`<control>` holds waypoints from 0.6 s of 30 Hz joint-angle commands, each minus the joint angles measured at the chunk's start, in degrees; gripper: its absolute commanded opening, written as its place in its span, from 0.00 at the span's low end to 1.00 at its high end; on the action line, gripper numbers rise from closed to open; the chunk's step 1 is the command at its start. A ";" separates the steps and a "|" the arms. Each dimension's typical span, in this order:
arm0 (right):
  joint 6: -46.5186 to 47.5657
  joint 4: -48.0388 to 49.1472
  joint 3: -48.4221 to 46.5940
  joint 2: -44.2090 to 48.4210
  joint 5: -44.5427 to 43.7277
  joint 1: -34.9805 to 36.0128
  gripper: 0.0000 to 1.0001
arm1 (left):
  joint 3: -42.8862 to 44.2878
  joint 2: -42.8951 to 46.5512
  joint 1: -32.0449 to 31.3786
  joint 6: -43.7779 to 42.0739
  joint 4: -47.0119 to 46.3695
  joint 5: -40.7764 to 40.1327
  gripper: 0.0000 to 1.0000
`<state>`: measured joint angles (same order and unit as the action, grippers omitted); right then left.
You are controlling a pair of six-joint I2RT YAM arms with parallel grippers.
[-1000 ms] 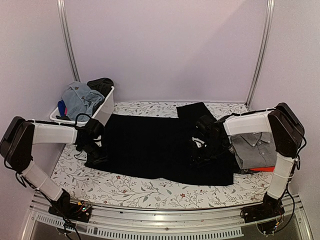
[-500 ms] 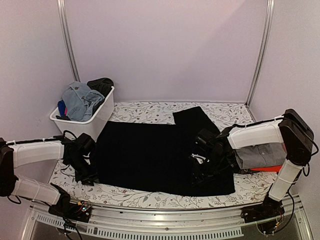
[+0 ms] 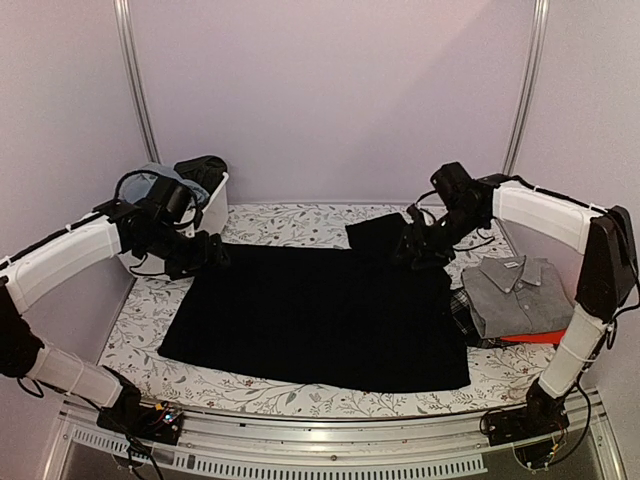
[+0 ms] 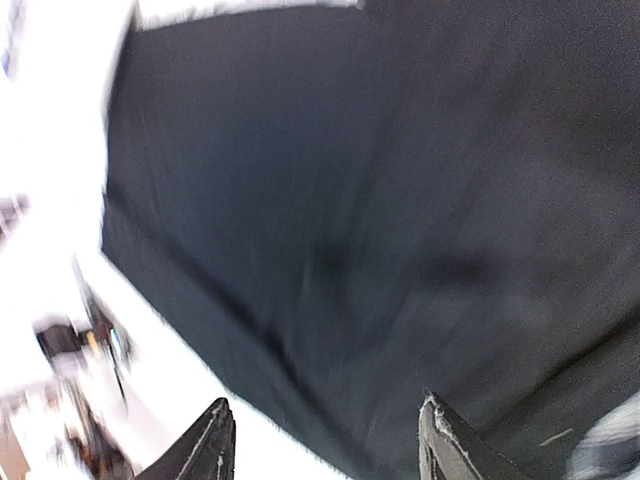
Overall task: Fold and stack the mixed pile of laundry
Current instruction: Adjust the 1/3-folded T-shirt at the center of the board.
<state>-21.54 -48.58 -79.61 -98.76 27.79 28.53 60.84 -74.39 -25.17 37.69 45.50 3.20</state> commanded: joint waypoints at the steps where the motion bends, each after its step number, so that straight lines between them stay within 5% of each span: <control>1: 3.32 1.55 -12.31 -6.42 -4.11 -9.43 0.61 | 6.72 -6.11 -0.55 -9.25 -5.94 -3.03 0.85; 10: 6.79 -0.27 -38.44 -29.68 -10.19 -16.70 0.55 | 21.76 -20.72 -0.91 -14.50 -9.58 -7.18 0.86; 18: 7.27 1.82 -47.45 -42.19 -12.40 -16.90 0.53 | 29.60 -30.58 -0.74 -17.79 -9.95 -11.13 0.86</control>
<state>-15.18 -47.18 -123.31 -137.38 17.39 11.62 87.00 -100.86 -25.50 22.65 36.49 -4.95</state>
